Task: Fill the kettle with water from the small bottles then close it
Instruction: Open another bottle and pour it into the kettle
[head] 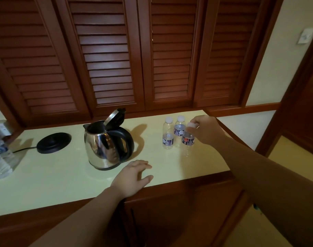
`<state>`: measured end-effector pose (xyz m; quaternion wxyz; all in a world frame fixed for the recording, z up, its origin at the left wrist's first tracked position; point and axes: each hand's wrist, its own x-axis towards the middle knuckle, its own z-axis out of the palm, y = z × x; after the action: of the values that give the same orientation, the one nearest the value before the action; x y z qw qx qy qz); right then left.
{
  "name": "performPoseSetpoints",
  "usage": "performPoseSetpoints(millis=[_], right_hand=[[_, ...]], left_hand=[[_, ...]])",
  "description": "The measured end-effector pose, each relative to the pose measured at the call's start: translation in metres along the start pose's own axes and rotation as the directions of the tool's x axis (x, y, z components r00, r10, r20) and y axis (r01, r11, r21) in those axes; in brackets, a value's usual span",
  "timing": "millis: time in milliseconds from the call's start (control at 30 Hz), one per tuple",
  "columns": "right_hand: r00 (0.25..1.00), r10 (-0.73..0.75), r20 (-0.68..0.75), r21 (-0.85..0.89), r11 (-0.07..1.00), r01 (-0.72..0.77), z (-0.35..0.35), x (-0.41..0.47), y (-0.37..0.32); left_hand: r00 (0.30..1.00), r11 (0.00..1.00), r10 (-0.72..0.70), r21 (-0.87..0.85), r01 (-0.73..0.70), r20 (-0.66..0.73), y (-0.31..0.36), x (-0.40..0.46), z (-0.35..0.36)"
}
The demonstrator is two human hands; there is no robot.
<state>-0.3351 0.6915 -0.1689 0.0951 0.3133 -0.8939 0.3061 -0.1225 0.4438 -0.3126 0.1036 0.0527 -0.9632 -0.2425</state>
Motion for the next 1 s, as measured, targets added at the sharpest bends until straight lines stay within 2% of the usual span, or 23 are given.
performPoseSetpoints(millis=[167,233,333,400,500,633,767,1000], right_hand=[[0.999,-0.036,0.009,-0.025,0.999,0.037,0.015,0.004,-0.004],[1.000,-0.013,0.015,-0.038,0.999,0.013,0.017,0.002,-0.008],[0.996,0.084,0.006,0.063,0.994,-0.085,0.017,-0.004,-0.012],[0.989,0.119,-0.088,0.134,0.985,-0.107,0.017,-0.014,-0.015],[0.965,-0.034,-0.260,0.084,0.995,0.058,0.027,-0.040,-0.026],[0.966,-0.208,-0.151,-0.041,0.978,0.204,0.059,-0.076,-0.056],[0.932,-0.361,-0.035,-0.001,0.933,0.361,0.098,-0.095,-0.094],[0.922,-0.356,0.153,0.160,0.929,0.333,0.167,-0.122,-0.194]], left_hand=[[1.000,1.000,-0.017,-0.001,0.017,0.005,0.000,-0.003,0.000],[1.000,1.000,-0.019,-0.002,0.019,0.006,0.001,-0.004,-0.001],[1.000,1.000,-0.020,-0.006,0.020,0.004,0.003,-0.005,-0.002],[1.000,1.000,-0.022,-0.008,0.022,0.000,0.004,-0.006,-0.003],[0.999,0.998,-0.022,-0.053,0.020,-0.045,0.004,-0.010,-0.006],[0.995,0.995,-0.027,-0.096,0.017,-0.096,-0.003,-0.025,-0.020],[0.993,0.994,-0.043,-0.104,0.031,-0.112,-0.019,-0.047,-0.044],[0.967,0.969,-0.179,-0.205,0.140,-0.183,-0.086,-0.115,-0.106]])
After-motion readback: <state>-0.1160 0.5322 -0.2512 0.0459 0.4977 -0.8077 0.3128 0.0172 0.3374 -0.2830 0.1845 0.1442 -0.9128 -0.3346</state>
